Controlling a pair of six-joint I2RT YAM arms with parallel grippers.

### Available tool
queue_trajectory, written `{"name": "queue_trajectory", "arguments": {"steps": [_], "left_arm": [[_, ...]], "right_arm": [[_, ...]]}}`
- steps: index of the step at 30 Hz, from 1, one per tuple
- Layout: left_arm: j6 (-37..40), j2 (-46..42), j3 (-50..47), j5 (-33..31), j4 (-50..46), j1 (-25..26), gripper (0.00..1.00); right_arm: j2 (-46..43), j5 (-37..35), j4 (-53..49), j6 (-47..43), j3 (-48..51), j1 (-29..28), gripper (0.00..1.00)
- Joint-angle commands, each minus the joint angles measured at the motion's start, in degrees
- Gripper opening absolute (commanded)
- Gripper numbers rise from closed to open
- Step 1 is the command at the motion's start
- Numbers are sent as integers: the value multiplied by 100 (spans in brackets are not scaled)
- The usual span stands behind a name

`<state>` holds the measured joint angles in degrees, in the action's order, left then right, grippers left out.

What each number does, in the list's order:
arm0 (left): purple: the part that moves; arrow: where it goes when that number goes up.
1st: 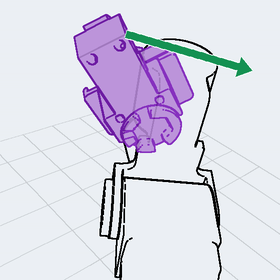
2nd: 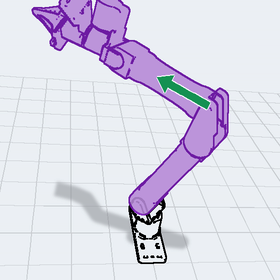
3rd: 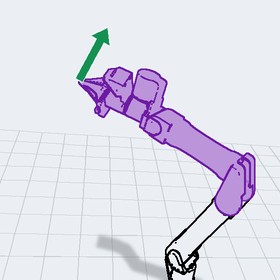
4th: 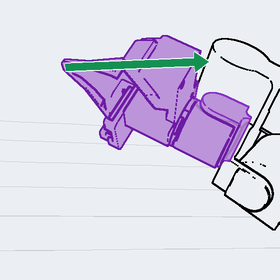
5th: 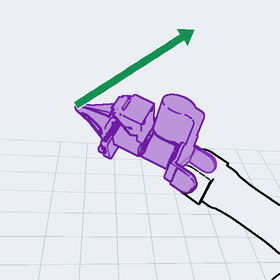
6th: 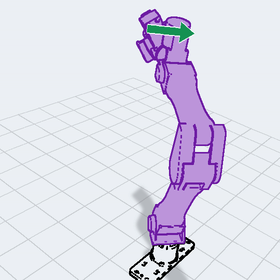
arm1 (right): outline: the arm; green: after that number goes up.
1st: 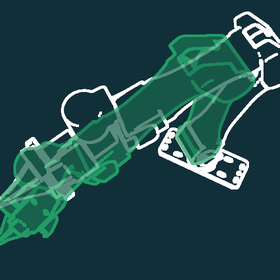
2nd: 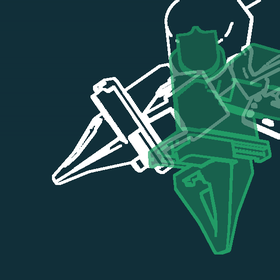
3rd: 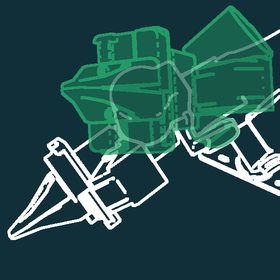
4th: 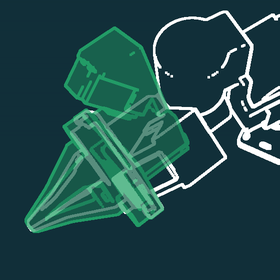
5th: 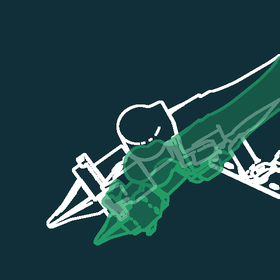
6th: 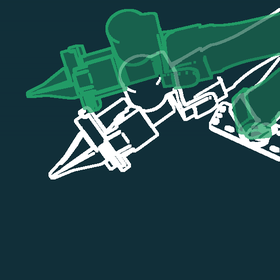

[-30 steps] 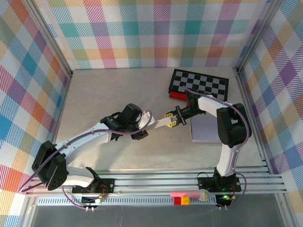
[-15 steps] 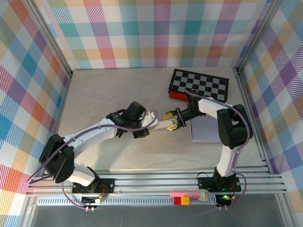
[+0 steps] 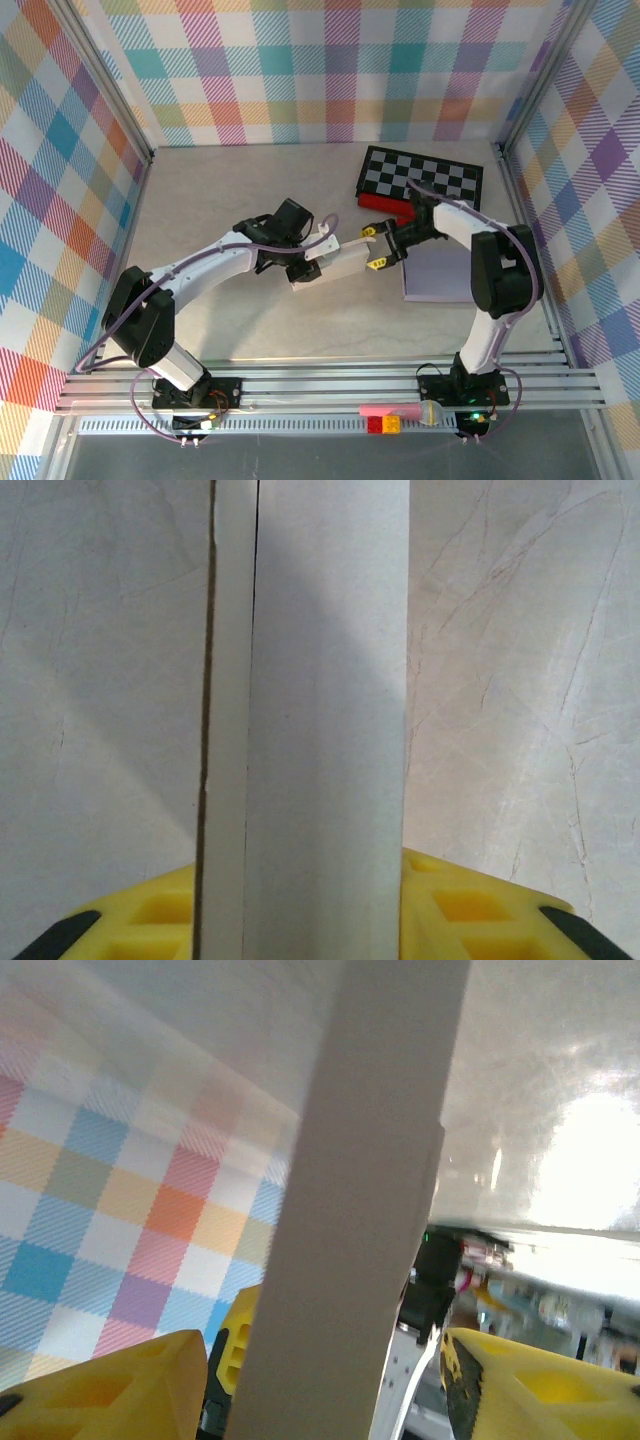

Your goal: Fold the paper box

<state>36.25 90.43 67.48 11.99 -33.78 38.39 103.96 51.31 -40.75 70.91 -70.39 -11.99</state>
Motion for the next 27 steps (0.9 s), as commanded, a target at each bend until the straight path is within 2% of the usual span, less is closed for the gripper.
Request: {"name": "queue_trajectory", "arguments": {"steps": [1,5,8,13,16,24,27], "left_arm": [[-60,79,98,234,-269,-77,36],[-92,106,116,269,-287,-121,37],[-106,132,125,287,-287,-135,38],[-118,142,148,273,-302,-141,39],[-88,150,160,273,-346,-148,39],[-70,132,160,302,-357,-159,39],[-73,132,190,282,-350,-157,39]], "right_arm": [[-794,-1096,-437,-447,-488,150,63],[-1601,-2467,-842,-776,-464,-68,60],[-2075,-2993,-607,-557,29,-573,55],[-2308,-3425,333,57,512,-1339,51],[-2109,-3572,200,86,299,-1561,50],[-1608,-3760,435,118,448,-1666,45],[-1477,-3797,195,93,341,-1684,39]]}}
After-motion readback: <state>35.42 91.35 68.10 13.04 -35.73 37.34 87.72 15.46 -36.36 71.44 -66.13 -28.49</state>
